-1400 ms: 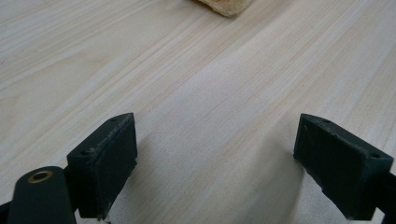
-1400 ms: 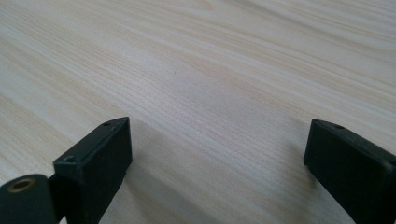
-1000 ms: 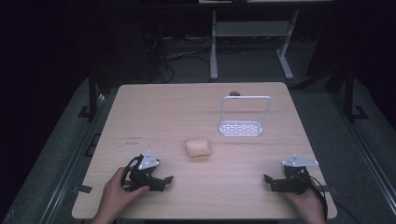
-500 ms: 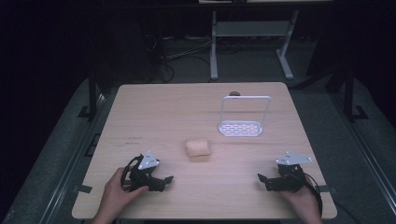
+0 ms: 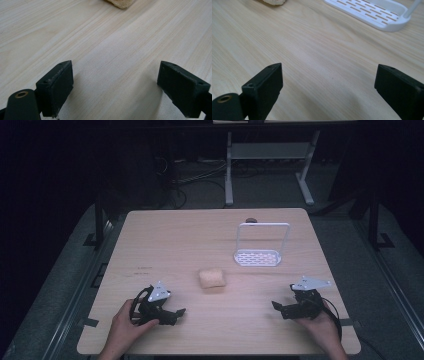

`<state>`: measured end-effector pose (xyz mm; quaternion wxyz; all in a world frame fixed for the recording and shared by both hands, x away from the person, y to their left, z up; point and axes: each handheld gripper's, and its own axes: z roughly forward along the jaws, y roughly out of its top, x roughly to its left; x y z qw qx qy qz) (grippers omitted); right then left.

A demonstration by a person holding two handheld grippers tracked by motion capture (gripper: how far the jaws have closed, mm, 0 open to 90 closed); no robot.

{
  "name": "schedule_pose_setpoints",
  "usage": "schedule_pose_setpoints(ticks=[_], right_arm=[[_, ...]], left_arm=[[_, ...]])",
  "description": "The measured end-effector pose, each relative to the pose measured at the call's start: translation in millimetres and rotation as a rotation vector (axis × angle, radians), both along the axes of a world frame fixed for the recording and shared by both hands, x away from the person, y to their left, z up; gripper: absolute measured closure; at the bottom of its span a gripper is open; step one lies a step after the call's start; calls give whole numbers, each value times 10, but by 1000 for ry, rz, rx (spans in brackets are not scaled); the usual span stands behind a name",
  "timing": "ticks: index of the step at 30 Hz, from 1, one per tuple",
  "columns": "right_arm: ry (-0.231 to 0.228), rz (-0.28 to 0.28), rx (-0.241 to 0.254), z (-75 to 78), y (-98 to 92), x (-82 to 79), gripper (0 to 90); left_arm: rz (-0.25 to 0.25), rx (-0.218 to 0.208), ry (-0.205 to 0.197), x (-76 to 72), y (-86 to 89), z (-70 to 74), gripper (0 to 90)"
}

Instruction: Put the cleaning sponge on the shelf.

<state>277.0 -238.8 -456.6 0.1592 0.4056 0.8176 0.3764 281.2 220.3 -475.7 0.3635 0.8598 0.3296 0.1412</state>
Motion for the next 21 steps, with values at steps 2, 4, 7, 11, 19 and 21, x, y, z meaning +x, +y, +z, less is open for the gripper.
schedule_pose_setpoints(ticks=[2, 4, 7, 11, 19, 21], right_arm=[[6, 13, 2, 7, 33, 35, 80], [5, 22, 1, 8, 41, 49, 80], [4, 39, 1, 13, 78, 82, 80], [3, 57, 1, 26, 125, 131, 81], [-11, 80, -3, 72, 176, 183, 81], [-13, 88, -7, 85, 193, 199, 81]], left_arm=[[0, 0, 0, 0, 0, 0, 128], [0, 0, 0, 0, 0, 0, 128], [0, 0, 0, 0, 0, 0, 128], [1, -1, 0, 0, 0, 0, 128], [1, -1, 0, 0, 0, 0, 128], [1, -1, 0, 0, 0, -1, 128]])
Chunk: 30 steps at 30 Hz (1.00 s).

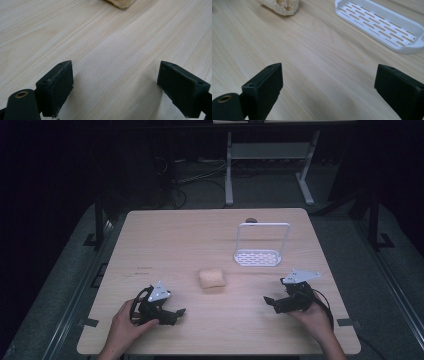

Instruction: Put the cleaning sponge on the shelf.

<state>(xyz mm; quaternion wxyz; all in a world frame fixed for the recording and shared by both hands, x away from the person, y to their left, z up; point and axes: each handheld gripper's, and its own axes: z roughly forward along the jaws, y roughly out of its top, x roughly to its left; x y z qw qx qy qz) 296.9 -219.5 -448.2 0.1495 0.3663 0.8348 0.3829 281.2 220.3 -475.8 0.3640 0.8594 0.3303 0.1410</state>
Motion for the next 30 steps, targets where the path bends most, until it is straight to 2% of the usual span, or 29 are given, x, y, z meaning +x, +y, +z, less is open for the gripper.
schedule_pose_setpoints(ticks=[10, 30], right_arm=[[-7, 30, -11, 56, 111, 69, 82], [-22, 112, 16, 178, 280, 222, 82]], left_arm=[[0, 0, 0, 0, 0, 0, 129], [0, 0, 0, 0, 0, 0, 129]])
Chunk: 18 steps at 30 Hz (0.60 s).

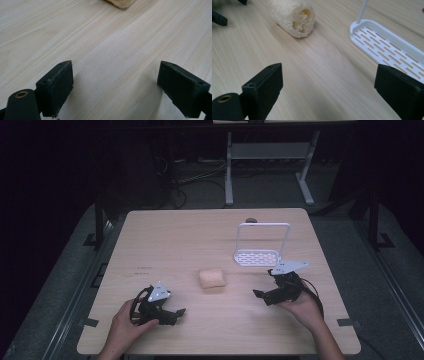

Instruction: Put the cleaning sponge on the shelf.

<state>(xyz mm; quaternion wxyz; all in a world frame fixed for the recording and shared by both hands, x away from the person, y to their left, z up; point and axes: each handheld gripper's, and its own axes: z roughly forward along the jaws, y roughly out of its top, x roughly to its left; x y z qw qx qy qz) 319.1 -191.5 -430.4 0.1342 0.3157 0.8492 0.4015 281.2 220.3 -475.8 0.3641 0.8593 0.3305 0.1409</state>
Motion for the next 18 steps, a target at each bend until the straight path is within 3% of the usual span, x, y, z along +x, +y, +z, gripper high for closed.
schedule_pose_setpoints(ticks=[18], right_arm=[[2, 83, -4, 100, 278, 149, 82]], left_arm=[[-1, -2, -3, 2, 0, -1, 128]])
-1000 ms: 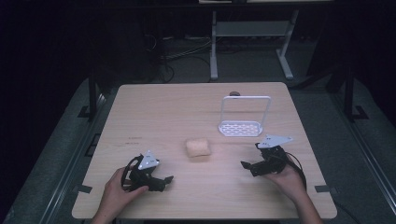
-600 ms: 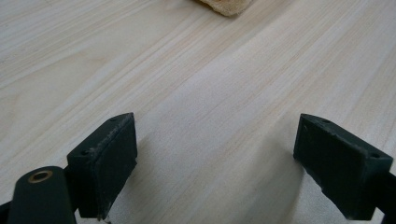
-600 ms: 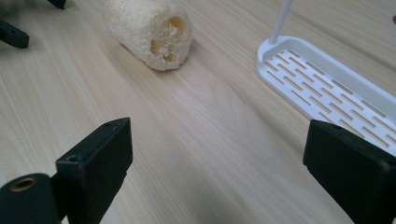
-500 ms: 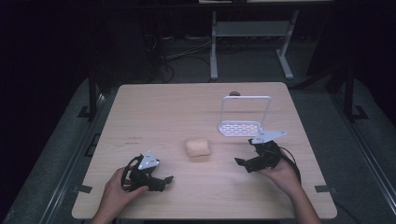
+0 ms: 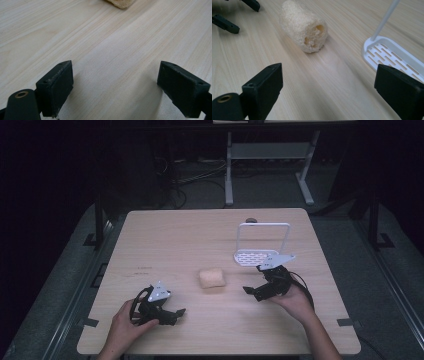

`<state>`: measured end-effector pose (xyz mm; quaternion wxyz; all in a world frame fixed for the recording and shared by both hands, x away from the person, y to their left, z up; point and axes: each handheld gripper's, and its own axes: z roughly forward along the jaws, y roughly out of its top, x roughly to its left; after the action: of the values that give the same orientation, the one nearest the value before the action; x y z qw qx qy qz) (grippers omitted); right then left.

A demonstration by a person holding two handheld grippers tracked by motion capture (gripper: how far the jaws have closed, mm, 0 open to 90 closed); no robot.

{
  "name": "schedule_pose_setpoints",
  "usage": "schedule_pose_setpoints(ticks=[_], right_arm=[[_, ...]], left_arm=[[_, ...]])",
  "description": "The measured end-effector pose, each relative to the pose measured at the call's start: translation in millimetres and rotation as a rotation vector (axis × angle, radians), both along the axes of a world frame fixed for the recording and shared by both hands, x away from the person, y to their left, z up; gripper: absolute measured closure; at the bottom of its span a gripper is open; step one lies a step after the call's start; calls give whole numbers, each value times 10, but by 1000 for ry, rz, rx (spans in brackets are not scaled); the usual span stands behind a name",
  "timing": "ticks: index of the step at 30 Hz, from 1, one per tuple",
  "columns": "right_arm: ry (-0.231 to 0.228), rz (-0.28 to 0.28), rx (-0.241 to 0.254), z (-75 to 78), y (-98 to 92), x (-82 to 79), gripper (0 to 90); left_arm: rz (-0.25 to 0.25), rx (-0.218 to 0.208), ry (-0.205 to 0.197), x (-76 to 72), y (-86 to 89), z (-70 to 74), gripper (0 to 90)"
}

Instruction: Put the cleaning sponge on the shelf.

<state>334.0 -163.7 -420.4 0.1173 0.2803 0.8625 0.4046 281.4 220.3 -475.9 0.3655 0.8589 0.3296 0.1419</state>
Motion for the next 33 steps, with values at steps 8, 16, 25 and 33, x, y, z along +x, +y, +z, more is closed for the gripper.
schedule_pose_setpoints(ticks=[8, 16, 25, 33], right_arm=[[0, 40, -4, 42, 156, 73, 81], [1, 62, -3, 73, 251, 135, 82], [-1, 92, -3, 124, 375, 221, 82], [4, 125, 0, 153, 507, 297, 81]], left_arm=[[-1, 1, -1, 0, 1, 0, 129], [-2, 0, 0, 0, 2, 0, 129], [-2, -2, 1, -1, 2, -1, 129], [-5, 2, 2, 0, 6, 3, 129]])
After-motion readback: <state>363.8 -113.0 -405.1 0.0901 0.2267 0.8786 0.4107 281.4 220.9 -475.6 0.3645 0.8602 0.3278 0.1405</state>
